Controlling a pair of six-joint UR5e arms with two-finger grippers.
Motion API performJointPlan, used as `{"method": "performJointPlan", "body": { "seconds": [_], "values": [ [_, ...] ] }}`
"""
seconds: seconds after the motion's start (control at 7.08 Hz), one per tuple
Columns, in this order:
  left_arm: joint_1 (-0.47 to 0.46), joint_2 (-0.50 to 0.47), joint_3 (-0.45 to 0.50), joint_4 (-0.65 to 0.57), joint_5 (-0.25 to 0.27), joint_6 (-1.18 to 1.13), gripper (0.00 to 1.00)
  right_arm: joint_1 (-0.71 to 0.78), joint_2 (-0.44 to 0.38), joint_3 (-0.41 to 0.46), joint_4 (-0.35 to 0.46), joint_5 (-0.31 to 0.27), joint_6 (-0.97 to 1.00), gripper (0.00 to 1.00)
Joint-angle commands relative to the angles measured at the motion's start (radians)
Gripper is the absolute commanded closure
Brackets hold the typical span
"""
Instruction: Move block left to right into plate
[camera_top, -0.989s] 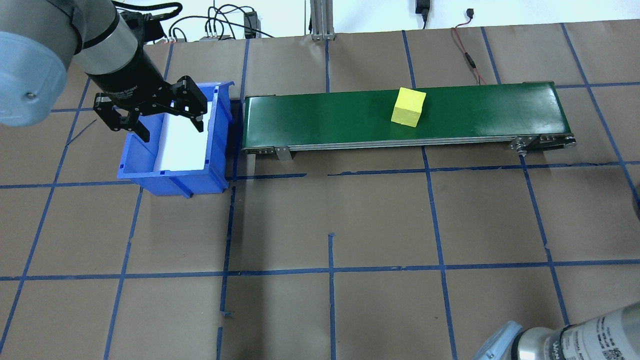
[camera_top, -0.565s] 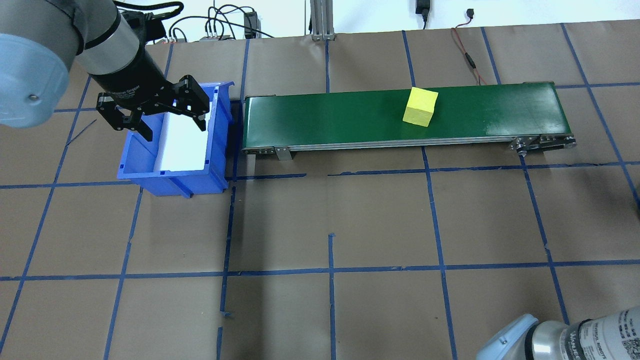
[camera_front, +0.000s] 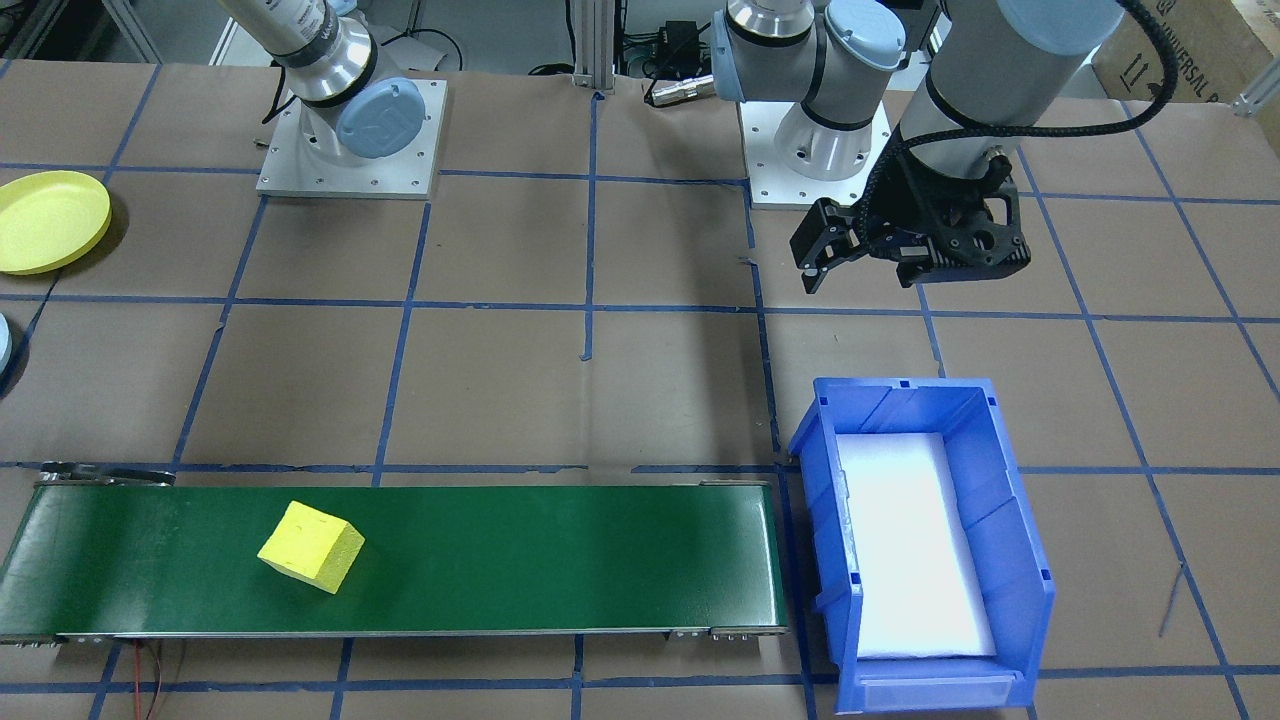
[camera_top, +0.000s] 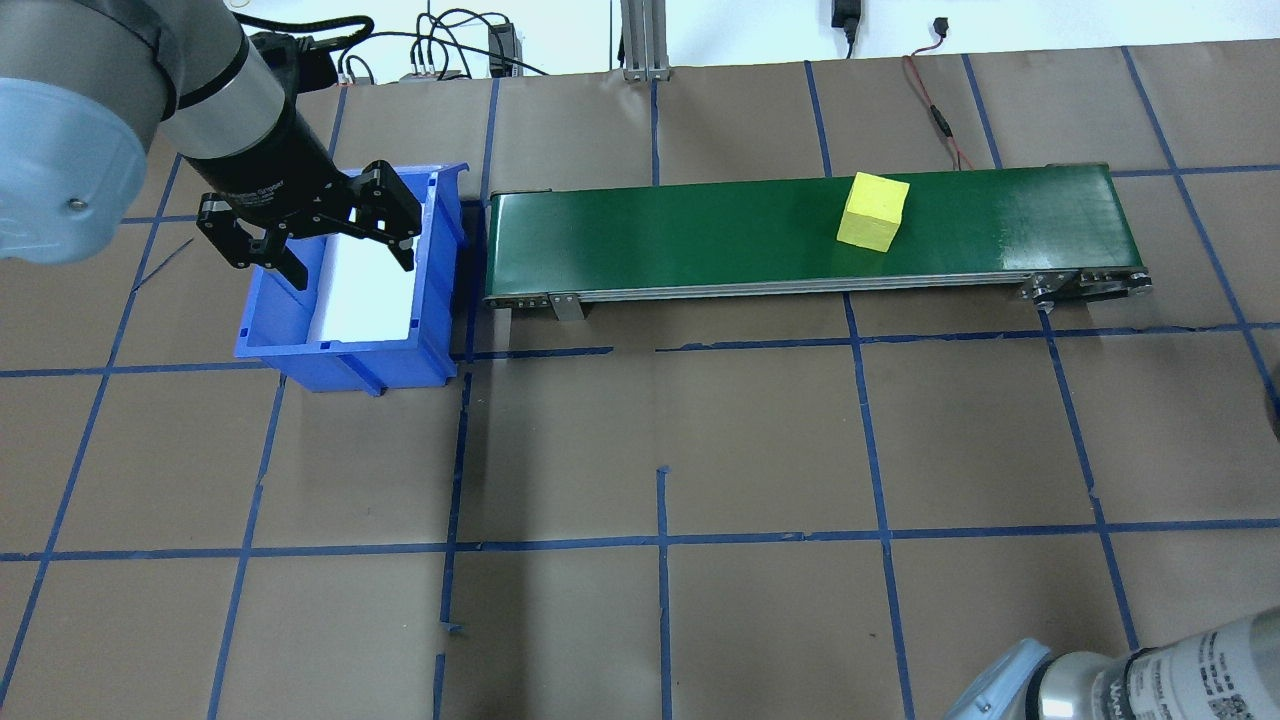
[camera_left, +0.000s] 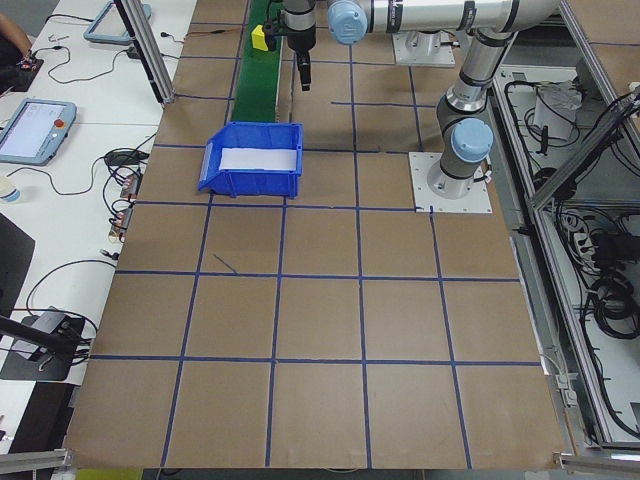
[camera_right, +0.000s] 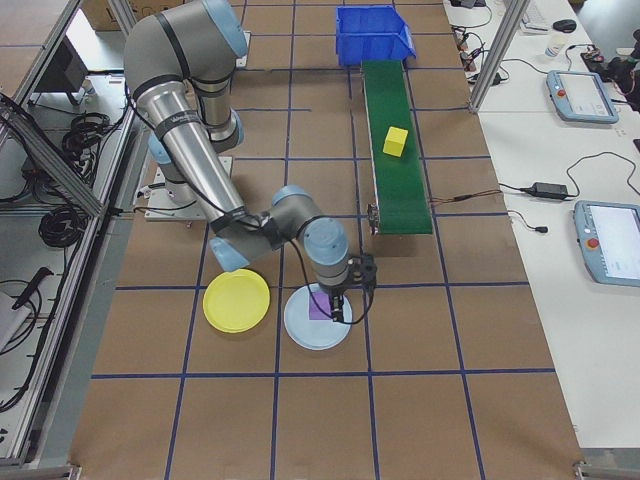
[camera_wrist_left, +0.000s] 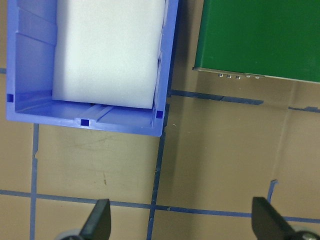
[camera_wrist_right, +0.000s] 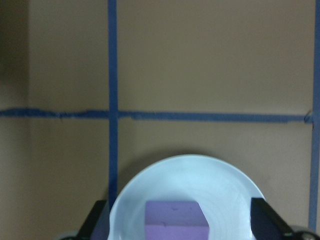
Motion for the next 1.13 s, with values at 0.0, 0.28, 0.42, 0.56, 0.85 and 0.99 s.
{"method": "performJointPlan", "body": {
  "seconds": [0.0,0.28,0.42,0.56,0.85,0.99],
  "values": [
    [-0.002,0.001,-0.004,-0.007,-0.007,0.0,0.0,0.215,-0.014,-0.041,0.014,-0.009,0.27,0.0],
    [-0.009,0.011,-0.01,-0.014,-0.002,0.003,0.0,0.398,-0.012,-0.094,0.016,0.118,0.46,0.0],
    [-0.01,0.008,-0.007,-0.005,-0.001,0.004,0.0,0.446,-0.002,-0.102,0.017,0.132,0.592,0.0],
    [-0.021,0.01,-0.016,-0.007,-0.008,0.004,0.0,0.474,-0.002,-0.105,0.023,0.204,0.798,0.0],
    [-0.024,0.011,0.0,-0.002,-0.008,0.006,0.0,0.512,0.032,-0.105,0.013,0.255,0.968,0.0],
    [-0.024,0.016,0.007,-0.002,-0.008,0.006,0.0,0.538,0.05,-0.105,0.004,0.255,0.999,0.0]
  ]
}}
